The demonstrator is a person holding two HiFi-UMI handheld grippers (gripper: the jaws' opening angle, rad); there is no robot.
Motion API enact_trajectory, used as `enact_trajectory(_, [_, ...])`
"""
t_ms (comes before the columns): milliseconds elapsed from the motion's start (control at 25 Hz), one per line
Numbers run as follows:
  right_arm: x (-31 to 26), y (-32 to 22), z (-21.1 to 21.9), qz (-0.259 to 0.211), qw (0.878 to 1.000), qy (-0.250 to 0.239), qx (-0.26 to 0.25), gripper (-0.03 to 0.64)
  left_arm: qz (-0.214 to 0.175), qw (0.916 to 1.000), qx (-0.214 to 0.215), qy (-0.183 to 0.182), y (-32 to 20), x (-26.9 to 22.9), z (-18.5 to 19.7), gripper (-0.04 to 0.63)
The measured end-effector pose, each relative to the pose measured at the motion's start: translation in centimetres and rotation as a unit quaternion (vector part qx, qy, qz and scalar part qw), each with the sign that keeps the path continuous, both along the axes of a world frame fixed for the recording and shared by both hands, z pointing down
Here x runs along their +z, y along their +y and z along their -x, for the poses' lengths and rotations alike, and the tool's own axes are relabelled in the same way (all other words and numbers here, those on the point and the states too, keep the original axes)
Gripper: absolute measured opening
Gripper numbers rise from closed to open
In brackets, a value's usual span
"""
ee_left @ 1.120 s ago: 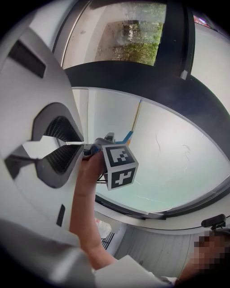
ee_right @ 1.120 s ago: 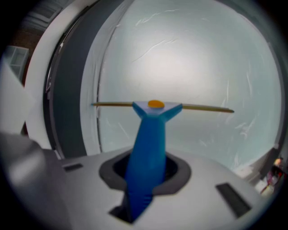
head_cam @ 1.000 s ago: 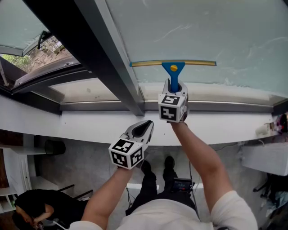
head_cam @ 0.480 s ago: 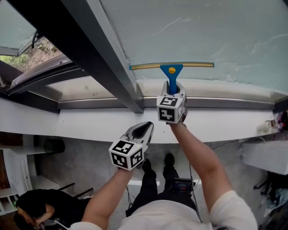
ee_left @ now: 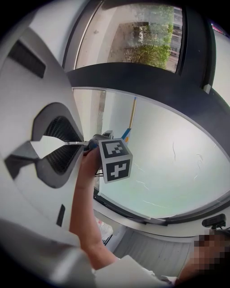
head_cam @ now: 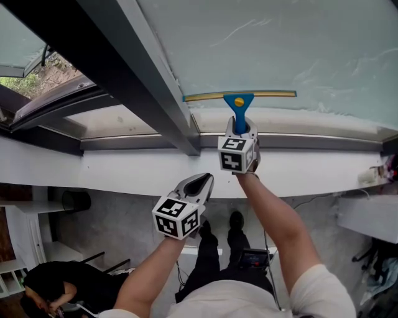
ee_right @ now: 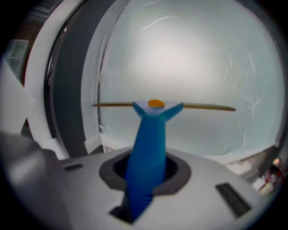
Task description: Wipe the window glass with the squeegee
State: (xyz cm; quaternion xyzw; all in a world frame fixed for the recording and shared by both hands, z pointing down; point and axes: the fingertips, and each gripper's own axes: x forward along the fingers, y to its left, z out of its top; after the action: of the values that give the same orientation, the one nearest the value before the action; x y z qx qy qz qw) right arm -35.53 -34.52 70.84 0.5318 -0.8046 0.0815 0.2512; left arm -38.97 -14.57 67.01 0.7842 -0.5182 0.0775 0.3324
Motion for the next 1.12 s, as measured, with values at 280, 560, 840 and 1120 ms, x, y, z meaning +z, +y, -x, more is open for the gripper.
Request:
enact_trajectory(280, [1.1,-0.1,0.0,-0.002,1.0,0.003,-0.002,0.091,0.01,0.9999,0.002,0.003,0.5,1.2,-0.1,0.032])
enact_trajectory(560, [3.3,0.2,0.0,0.012,1.0,0.007,0.002,0.091,0.025,0.9996,0.009,0.005,1.1,2.7,-0.3,0.032])
enact_trajectory(840, [5.8,0.3,-0.2,0.026,1.0,0.017,0.002,0.091,0.038,0.9992,0.009,0.004,1.5,4.1,-0.1,0.032])
enact_trajectory(1120, [6.9,0.3,-0.2,0.024,1.0,0.019,0.002,0.089,0.042,0.999,0.01,0.006,1.7,5.1,-0.3,0.032])
